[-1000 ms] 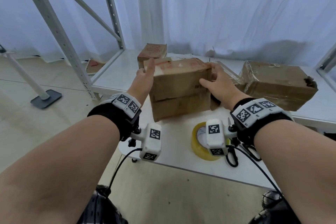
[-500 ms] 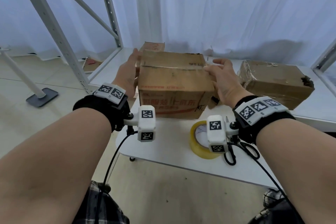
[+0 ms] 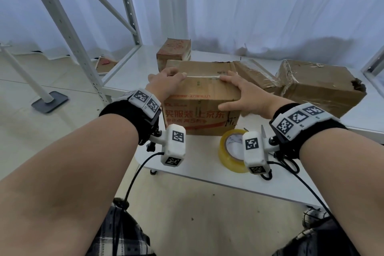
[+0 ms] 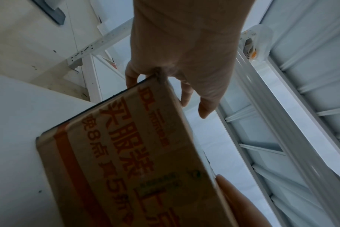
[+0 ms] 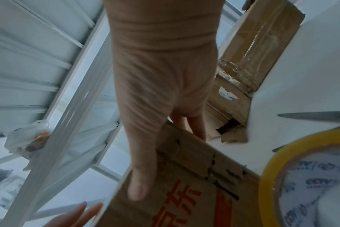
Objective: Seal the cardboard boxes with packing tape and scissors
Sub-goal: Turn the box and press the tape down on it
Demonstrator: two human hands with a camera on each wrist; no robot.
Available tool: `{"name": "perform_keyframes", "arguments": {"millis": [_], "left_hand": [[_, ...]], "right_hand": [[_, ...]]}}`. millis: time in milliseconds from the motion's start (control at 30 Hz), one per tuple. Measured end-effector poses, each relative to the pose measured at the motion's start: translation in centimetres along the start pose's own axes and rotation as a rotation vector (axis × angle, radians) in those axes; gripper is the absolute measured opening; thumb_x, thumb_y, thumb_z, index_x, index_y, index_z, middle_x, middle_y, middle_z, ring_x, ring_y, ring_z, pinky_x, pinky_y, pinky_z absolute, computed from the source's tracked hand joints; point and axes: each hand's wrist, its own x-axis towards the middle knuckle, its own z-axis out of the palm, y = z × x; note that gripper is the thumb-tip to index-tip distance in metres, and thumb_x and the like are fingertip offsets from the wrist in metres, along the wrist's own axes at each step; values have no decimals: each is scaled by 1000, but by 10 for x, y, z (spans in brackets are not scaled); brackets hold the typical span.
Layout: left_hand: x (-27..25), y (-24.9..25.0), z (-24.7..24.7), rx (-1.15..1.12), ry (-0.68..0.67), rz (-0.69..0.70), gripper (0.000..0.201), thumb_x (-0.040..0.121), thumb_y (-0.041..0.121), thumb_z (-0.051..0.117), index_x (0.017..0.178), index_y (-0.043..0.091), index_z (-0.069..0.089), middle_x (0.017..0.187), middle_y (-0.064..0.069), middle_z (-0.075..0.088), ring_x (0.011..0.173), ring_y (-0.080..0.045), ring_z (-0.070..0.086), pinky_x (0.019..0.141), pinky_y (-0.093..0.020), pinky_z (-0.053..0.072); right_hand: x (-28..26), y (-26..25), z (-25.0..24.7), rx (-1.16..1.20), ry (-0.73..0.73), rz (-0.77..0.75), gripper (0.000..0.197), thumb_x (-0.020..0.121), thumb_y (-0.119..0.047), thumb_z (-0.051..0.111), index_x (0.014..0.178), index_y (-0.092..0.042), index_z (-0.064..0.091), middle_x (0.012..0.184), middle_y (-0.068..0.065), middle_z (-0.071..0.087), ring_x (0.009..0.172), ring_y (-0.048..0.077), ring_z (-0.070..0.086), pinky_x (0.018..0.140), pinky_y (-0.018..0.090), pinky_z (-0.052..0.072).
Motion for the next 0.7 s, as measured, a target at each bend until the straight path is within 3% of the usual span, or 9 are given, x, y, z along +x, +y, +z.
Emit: {"name": "perform_keyframes", "arguments": {"millis": [133, 200, 267, 333, 400, 467, 567, 633, 700], "left_hand": [[3, -4, -2, -81, 89, 86, 54, 93, 49, 51, 133, 14, 46, 122, -1, 52, 103, -17, 52, 89, -30, 44], [2, -4, -5, -129, 145, 119, 42, 97, 43, 48, 114, 6, 58, 102, -3, 58, 86, -15, 52, 71, -24, 40], [0, -1, -5, -171, 145, 148, 44, 98, 42, 47, 113, 4, 61, 96, -3, 60, 82, -13, 53, 60, -19, 37], [-1, 0, -3, -228, 92, 143, 46, 97, 45, 47, 126, 11, 56, 109, -2, 61, 93, -14, 55, 68, -20, 40], [-6, 3, 0, -284, 37, 163, 50, 95, 50, 49, 135, 21, 50, 120, -2, 61, 105, -16, 56, 85, -31, 47], [-9, 6, 2, -307, 24, 262, 49, 93, 49, 53, 136, 25, 49, 121, -3, 61, 108, -17, 59, 94, -39, 51], [-9, 10, 5, -256, 82, 388, 43, 90, 43, 61, 125, 24, 46, 115, 9, 56, 108, -10, 55, 100, -40, 48], [-4, 10, 7, -77, 140, 441, 69, 82, 55, 65, 135, 20, 40, 128, 3, 51, 120, -16, 50, 105, -45, 43], [-5, 11, 9, 180, 217, 422, 97, 79, 61, 64, 151, 16, 17, 147, -10, 32, 135, -29, 33, 112, -49, 31]], "right_hand": [[0, 3, -1, -76, 44, -15, 87, 79, -13, 76, 149, -28, 27, 161, -2, 5, 147, 21, 11, 102, 38, 41], [1, 5, -3, -34, 123, -12, 82, 79, -10, 74, 148, -25, 33, 159, -1, 14, 144, 22, 20, 109, 40, 38], [1, 7, -6, 48, 223, 5, 72, 80, -7, 71, 143, -22, 41, 151, 2, 32, 133, 24, 39, 103, 41, 45], [1, 9, -9, 159, 342, 35, 63, 81, -9, 69, 138, -22, 47, 128, 1, 52, 114, 24, 56, 90, 38, 55], [1, 8, -12, 266, 463, 78, 56, 82, -12, 67, 135, -19, 51, 113, -2, 55, 101, 18, 57, 90, 37, 54], [1, 7, -15, 339, 543, 112, 52, 82, -14, 68, 132, -17, 55, 114, 2, 56, 101, 19, 58, 92, 39, 53], [2, 1, -14, 356, 585, 132, 49, 78, -21, 71, 125, -17, 59, 115, 5, 60, 105, 24, 61, 92, 44, 53], [1, -8, -12, 267, 598, 117, 45, 79, -24, 70, 123, -14, 61, 111, 2, 60, 106, 23, 60, 92, 44, 52], [2, -19, -9, 124, 615, 90, 39, 82, -26, 66, 114, -3, 64, 107, 5, 63, 102, 23, 60, 91, 41, 51]]}}
